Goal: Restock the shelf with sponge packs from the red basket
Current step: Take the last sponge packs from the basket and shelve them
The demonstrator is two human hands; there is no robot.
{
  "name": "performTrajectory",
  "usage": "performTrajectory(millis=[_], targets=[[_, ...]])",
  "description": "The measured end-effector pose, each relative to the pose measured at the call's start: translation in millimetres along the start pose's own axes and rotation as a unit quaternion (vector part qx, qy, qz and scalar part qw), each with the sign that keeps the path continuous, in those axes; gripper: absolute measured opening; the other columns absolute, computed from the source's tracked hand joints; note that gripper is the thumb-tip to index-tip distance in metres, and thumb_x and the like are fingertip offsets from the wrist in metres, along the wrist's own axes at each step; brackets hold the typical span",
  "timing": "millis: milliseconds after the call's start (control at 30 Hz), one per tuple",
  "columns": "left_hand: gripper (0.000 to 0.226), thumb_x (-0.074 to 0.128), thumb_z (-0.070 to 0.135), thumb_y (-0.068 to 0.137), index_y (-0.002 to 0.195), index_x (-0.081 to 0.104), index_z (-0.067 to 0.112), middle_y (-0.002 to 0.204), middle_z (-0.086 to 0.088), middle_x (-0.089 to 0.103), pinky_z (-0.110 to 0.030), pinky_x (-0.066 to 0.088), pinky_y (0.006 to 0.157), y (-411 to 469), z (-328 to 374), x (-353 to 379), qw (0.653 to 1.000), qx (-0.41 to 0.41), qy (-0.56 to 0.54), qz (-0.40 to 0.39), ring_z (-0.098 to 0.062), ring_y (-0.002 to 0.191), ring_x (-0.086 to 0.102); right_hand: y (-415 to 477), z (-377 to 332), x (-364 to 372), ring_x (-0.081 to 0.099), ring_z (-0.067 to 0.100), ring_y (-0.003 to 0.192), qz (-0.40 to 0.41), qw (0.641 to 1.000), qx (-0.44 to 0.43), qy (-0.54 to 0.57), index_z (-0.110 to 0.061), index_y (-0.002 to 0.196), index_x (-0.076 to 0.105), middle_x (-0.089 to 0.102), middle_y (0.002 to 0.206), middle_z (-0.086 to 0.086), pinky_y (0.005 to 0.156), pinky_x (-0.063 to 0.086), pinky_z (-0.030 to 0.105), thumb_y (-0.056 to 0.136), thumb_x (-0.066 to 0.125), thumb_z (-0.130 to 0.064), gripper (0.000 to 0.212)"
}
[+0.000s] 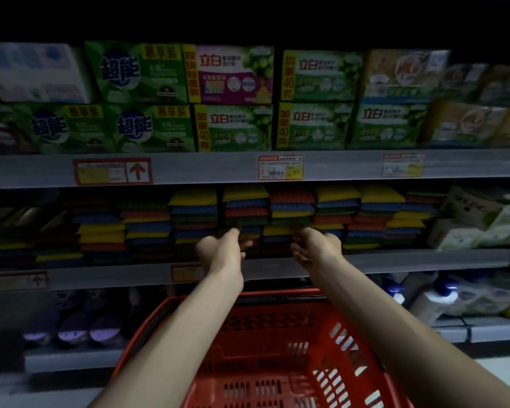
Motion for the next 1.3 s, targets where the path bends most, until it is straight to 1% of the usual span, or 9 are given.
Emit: performTrajectory(millis=[267, 400, 600, 700, 767, 933, 1033, 1167, 1300], targets=[[0.013, 0.061, 0.01, 0.099, 0.105, 0.052, 0.002, 0.079, -0.006, 0.067, -0.025, 0.046, 0.052, -4, 6, -5, 1.0, 0.023, -0.012, -0.002, -0.014, 0.06, 0.07, 1, 0, 2, 0.043, 0.009, 0.032, -0.018, 1.0, 0.006, -0.024, 0.002, 0.086, 0.059, 0.052, 0.044, 0.001, 0.038, 0.036, 0.022, 0.098, 0.065, -0.009, 0.018], [0.013, 0.064, 0.011, 0.098, 0.095, 0.053, 0.005, 0.092, -0.007, 0.068, -0.026, 0.048, 0.051, -6, 3, -5, 1.0, 0.01, -0.015, 0.003, -0.016, 0.065, 0.073, -4, 1, 0, 0.06, 0.005, 0.038, -0.043, 0.999, 0.003, -0.031, 0.008, 0.114, 0.064, 0.065, 0.068, 0.005, 0.049, 0.05, 0.023, 0.099, 0.067, -0.014, 0.026], [0.013, 0.068, 0.014, 0.096, 0.088, 0.068, 0.004, 0.082, -0.009, 0.076, -0.026, 0.048, 0.054, -33, -5, 10, 0.996, 0.042, 0.035, -0.073, -0.015, 0.064, 0.072, -1, -7, -21, 0.068, 0.042, 0.113, -0.047, 0.999, 0.009, 0.004, 0.004, 0.139, 0.052, 0.075, 0.093, 0.013, 0.065, 0.053, 0.032, 0.099, 0.064, -0.011, 0.044], [0.012, 0.073, 0.021, 0.094, 0.088, 0.074, 0.01, 0.078, -0.004, 0.077, -0.028, 0.052, 0.059, -52, -12, 23, 0.989, 0.061, 0.074, -0.116, -0.016, 0.068, 0.074, 1, -17, -39, 0.076, 0.027, 0.07, -0.02, 1.0, 0.01, 0.017, 0.007, 0.127, 0.058, 0.071, 0.072, 0.009, 0.047, 0.042, 0.024, 0.098, 0.065, -0.009, 0.034], [0.011, 0.075, 0.023, 0.093, 0.088, 0.075, 0.013, 0.078, -0.003, 0.078, -0.031, 0.055, 0.063, -61, -19, 32, 0.986, 0.06, 0.084, -0.134, -0.017, 0.07, 0.075, 7, -23, -51, 0.05, 0.01, 0.031, -0.006, 0.999, 0.013, 0.039, 0.002, 0.122, 0.053, 0.054, 0.047, -0.001, 0.033, 0.029, 0.019, 0.098, 0.06, -0.003, 0.025], [0.009, 0.075, 0.021, 0.092, 0.087, 0.075, 0.013, 0.077, -0.003, 0.078, -0.031, 0.056, 0.064, -76, -40, 63, 0.985, 0.02, 0.072, -0.153, -0.016, 0.069, 0.074, 16, -31, -81, 0.03, 0.006, 0.026, 0.033, 0.996, 0.018, 0.084, -0.009, 0.091, 0.052, 0.041, 0.035, -0.006, 0.031, 0.022, 0.019, 0.098, 0.061, -0.002, 0.014], [0.014, 0.074, 0.02, 0.093, 0.083, 0.072, 0.011, 0.079, -0.005, 0.078, -0.031, 0.055, 0.062, -85, -49, 87, 0.988, -0.022, 0.042, -0.15, -0.015, 0.064, 0.073, 18, -38, -94, 0.058, 0.012, 0.048, 0.06, 0.992, 0.014, 0.114, -0.004, 0.082, 0.059, 0.059, 0.057, 0.001, 0.041, 0.043, 0.022, 0.098, 0.064, -0.011, 0.018], [0.015, 0.07, 0.014, 0.095, 0.084, 0.063, 0.007, 0.079, -0.007, 0.076, -0.027, 0.053, 0.056, -94, -52, 110, 0.989, -0.078, -0.012, -0.124, -0.013, 0.058, 0.07, 24, -46, -110, 0.072, 0.032, 0.108, 0.104, 0.985, 0.016, 0.134, 0.005, 0.108, 0.062, 0.072, 0.096, 0.014, 0.087, 0.059, 0.037, 0.101, 0.059, -0.012, 0.018], [0.02, 0.067, 0.012, 0.096, 0.081, 0.056, 0.006, 0.075, -0.008, 0.072, -0.026, 0.051, 0.054, -96, -49, 124, 0.989, -0.103, -0.046, -0.095, -0.015, 0.06, 0.069, 32, -52, -121, 0.065, 0.038, 0.121, 0.101, 0.984, 0.021, 0.142, 0.008, 0.131, 0.057, 0.069, 0.09, 0.013, 0.074, 0.059, 0.031, 0.1, 0.059, -0.007, 0.035]])
Point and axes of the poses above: each hand's wrist, its own y-axis towards the middle knuckle, its own x-axis out of the palm, z = x × y, the point moved 3 cm from there along y, towards the middle knuckle
